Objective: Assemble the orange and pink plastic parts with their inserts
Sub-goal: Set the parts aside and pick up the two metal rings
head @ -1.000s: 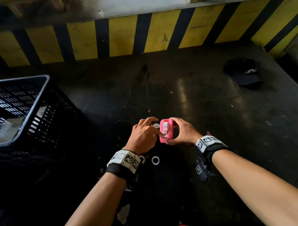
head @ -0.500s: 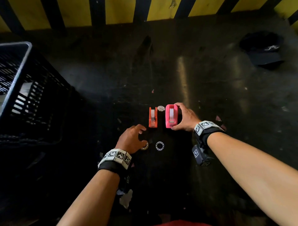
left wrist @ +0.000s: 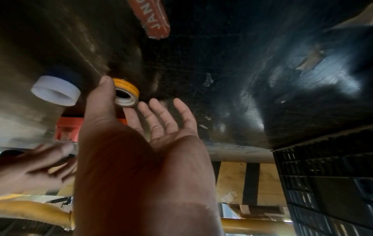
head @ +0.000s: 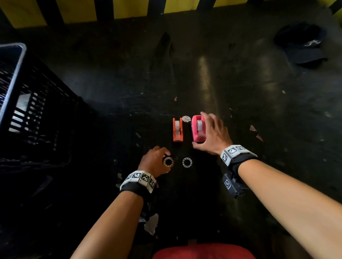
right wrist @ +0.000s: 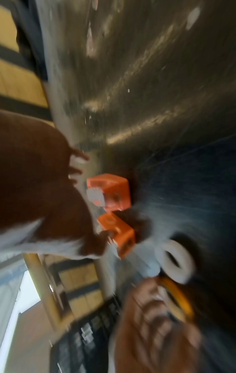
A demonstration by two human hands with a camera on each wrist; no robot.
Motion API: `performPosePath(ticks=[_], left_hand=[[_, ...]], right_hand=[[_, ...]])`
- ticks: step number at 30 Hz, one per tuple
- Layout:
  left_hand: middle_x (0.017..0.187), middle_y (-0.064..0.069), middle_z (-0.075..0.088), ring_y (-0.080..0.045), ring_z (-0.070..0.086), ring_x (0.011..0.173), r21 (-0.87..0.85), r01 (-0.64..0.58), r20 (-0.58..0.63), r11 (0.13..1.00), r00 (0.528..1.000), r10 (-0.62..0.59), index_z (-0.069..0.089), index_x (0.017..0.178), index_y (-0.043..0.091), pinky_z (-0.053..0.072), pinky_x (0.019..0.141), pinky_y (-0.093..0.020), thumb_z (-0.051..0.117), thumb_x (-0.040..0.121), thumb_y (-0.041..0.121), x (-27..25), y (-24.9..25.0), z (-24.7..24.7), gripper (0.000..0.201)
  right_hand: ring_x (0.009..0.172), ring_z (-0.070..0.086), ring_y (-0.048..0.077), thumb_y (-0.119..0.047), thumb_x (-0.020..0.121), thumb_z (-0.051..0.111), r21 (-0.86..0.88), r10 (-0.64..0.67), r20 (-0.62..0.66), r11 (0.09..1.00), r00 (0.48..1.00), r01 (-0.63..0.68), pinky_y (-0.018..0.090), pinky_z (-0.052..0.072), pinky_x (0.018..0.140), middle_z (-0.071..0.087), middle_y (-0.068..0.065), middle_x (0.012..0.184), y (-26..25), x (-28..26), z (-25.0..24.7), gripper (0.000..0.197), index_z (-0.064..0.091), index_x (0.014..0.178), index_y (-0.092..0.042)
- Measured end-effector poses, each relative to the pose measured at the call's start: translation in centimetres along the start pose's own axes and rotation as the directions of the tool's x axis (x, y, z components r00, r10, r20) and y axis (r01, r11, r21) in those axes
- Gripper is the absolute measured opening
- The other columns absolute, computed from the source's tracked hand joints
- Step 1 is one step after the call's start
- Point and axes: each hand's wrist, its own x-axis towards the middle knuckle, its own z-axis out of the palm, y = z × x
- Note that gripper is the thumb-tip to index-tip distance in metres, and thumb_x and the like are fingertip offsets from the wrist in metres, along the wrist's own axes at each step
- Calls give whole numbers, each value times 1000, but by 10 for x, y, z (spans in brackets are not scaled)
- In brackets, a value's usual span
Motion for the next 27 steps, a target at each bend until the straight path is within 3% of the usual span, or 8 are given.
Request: performPosePath(ticks=[2,4,6,9,13,16,20,27], left_hand=[[124,1,62,-23,63,117,13,-19,2,1000,1000,19,63,122,32,55,100,-46,86,73,30,1,-1,-1,54],[121,2,63,-22,64,114,18,-37,10,999,999,36,62,120,33,56,98,-46,85,73,33,3,-2,-1,52],[121,2,63,-21,64,113,20,-49,14,999,999,49,62,120,33,56,98,-46,85,74,35,3,-4,1,52],[120,2,63,-20,65,112,22,-76,14,997,997,76,63,120,33,56,98,-46,83,75,37,1,-8,3,50],[121,2,64,-21,65,112,-6,-73,-46,997,996,72,64,120,33,56,97,-46,81,76,38,-3,-20,-6,48],[122,-3,63,-27,64,115,-25,-10,-165,1000,986,6,64,121,30,55,96,-51,82,74,36,2,-33,-30,51],[127,-7,61,-32,61,119,-40,73,-258,997,963,-81,63,125,28,51,100,-54,80,76,34,18,-49,-64,51],[129,-7,62,-32,60,121,-56,122,-257,991,957,-132,63,126,25,50,102,-55,75,83,37,50,-75,-79,47]], right_hand=[[112,54,27,-61,70,72,-72,-188,-70,980,980,183,47,54,89,49,6,130,-10,-14,6,78,46,133,-23],[100,58,19,-57,75,72,-36,-300,90,952,950,304,42,55,87,56,-2,116,-20,-26,12,53,55,115,-26],[103,57,15,-52,75,78,-28,-302,298,945,905,325,39,52,93,56,-5,116,-26,-35,18,53,55,116,-28],[110,57,18,-46,76,79,-79,-246,393,951,886,299,40,48,97,55,-4,121,-32,-43,30,55,55,122,-27],[107,60,19,-40,79,75,-36,-285,351,948,892,317,40,50,93,59,-3,117,-47,-40,33,42,59,116,-26],[100,62,19,-34,78,76,19,-356,219,932,908,361,42,54,87,62,-3,112,-75,-19,25,35,61,109,-26],[108,61,25,-34,81,74,-65,-345,109,933,932,353,45,48,94,64,0,113,-120,24,18,37,63,115,-25],[118,58,28,-32,88,70,-305,-259,183,902,948,305,44,40,94,67,1,122,-154,72,42,37,65,123,-23]])
